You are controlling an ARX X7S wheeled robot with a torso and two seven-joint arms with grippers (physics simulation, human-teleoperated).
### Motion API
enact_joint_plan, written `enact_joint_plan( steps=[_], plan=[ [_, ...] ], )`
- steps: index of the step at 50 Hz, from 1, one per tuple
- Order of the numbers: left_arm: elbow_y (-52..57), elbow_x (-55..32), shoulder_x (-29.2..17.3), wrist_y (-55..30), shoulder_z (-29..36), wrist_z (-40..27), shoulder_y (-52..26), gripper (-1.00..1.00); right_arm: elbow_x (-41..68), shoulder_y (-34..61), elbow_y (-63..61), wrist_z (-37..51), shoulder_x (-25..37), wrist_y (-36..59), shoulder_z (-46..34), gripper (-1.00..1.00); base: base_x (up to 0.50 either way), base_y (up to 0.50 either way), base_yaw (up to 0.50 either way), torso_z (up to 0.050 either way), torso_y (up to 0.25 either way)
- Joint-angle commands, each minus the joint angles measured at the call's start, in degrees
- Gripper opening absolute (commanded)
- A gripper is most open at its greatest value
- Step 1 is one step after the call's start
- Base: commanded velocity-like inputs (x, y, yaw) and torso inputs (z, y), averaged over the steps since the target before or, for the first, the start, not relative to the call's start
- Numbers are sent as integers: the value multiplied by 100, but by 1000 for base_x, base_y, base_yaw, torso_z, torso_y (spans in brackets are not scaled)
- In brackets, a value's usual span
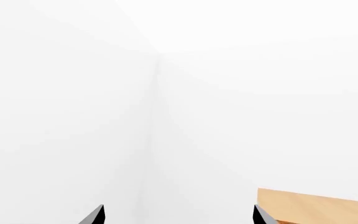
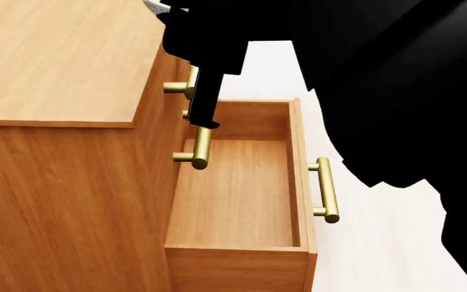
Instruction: Put the bowl on top of the cabinet.
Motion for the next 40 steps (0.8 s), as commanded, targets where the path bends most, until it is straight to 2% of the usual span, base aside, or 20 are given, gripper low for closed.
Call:
enact_joint_plan(
  steps=[1, 21, 40],
  plan=[
    [-12, 80, 102, -20, -109, 159, 3, 100, -104, 163, -203, -54, -489, 141, 146, -100, 0, 0, 0, 0, 0],
    [-46, 89, 103, 18, -82, 157, 11, 100, -72, 202, -30, 278, -1074, 38, 317, -100, 0, 0, 0, 0, 1],
    [-45, 69, 95, 38, -104, 142, 47, 100, -44, 51, -90, 514, -1326, 54, 287, -100, 0, 0, 0, 0, 0]
  ],
)
